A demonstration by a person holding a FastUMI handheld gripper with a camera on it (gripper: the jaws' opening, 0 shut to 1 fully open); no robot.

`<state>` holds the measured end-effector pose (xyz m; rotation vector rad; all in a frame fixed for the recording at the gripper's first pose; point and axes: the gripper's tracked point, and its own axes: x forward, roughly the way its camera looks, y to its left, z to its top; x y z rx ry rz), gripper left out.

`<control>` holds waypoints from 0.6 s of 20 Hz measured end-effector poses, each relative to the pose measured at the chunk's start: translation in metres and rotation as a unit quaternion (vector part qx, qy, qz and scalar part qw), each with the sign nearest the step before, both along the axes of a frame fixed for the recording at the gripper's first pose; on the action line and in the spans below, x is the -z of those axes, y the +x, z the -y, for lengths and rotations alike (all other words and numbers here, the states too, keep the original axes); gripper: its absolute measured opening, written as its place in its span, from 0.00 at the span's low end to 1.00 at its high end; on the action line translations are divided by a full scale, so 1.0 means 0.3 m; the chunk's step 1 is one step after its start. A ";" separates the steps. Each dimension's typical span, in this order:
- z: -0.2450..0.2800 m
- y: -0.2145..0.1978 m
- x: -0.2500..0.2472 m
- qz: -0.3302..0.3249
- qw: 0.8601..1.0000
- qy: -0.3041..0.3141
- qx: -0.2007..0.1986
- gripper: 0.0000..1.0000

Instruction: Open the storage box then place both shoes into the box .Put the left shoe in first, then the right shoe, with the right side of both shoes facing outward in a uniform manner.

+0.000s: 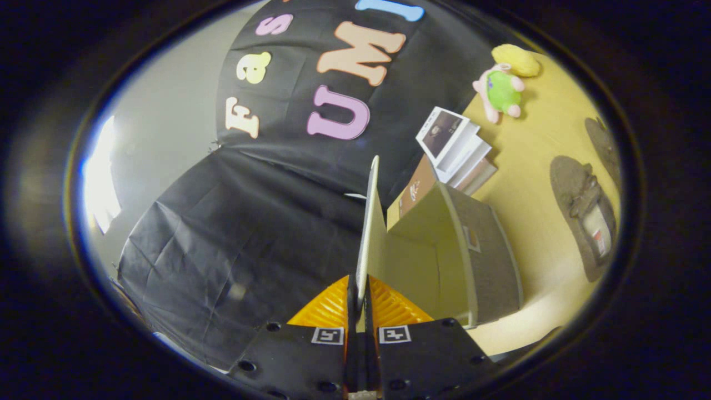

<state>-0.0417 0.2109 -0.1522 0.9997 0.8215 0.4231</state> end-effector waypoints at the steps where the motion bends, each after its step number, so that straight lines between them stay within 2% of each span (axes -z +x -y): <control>1: -0.029 0.007 -0.023 0.009 1.000 -0.003 -0.012 0.10; 6: -0.193 0.034 -0.118 0.046 0.996 -0.008 -0.075 0.11; 12: -0.376 0.056 -0.154 0.052 0.991 0.015 -0.120 0.11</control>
